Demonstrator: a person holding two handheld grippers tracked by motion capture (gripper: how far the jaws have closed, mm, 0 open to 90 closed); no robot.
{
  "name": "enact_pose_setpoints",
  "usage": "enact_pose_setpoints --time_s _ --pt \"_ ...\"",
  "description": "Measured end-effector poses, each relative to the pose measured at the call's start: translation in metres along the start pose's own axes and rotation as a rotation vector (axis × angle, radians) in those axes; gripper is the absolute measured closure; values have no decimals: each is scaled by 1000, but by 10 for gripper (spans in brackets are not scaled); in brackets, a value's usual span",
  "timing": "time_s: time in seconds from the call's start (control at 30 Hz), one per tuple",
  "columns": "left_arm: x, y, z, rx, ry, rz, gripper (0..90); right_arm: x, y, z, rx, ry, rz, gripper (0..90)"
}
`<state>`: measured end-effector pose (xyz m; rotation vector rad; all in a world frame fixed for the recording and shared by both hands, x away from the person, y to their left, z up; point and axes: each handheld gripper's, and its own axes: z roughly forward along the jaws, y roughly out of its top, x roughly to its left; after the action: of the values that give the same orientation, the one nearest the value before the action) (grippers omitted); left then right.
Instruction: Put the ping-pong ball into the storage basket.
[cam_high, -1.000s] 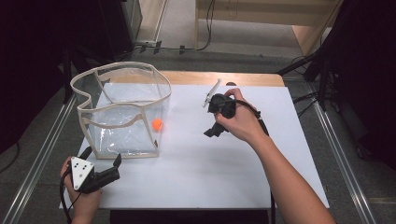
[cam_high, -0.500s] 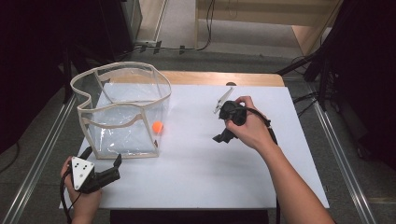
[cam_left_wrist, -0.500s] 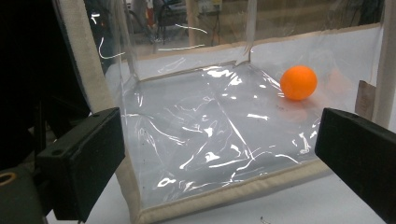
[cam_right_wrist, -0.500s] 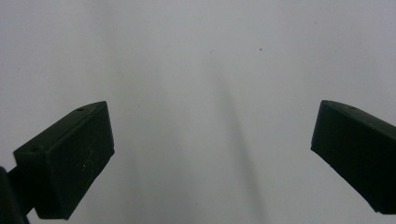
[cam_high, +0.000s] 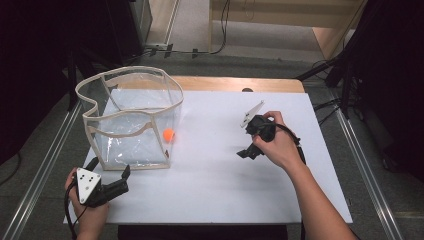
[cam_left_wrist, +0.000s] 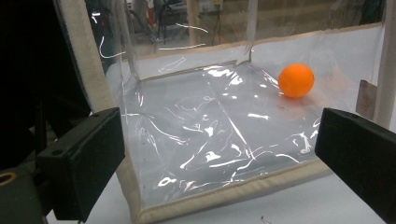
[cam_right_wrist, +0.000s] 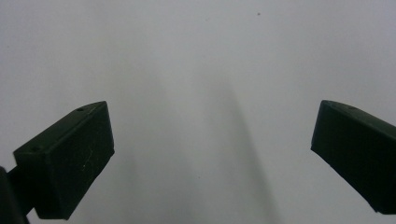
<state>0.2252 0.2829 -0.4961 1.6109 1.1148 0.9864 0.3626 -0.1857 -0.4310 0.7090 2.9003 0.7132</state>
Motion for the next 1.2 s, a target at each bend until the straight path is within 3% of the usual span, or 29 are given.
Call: enact_pose_setpoints --time_s 0.67,1.2 --pt "0 0 0 -2 3 2 21 -4 -53 -3 -95 -22 103 0" --pt "-1 0 0 -4 6 9 21 -9 -95 -12 -215 -69 210 0"
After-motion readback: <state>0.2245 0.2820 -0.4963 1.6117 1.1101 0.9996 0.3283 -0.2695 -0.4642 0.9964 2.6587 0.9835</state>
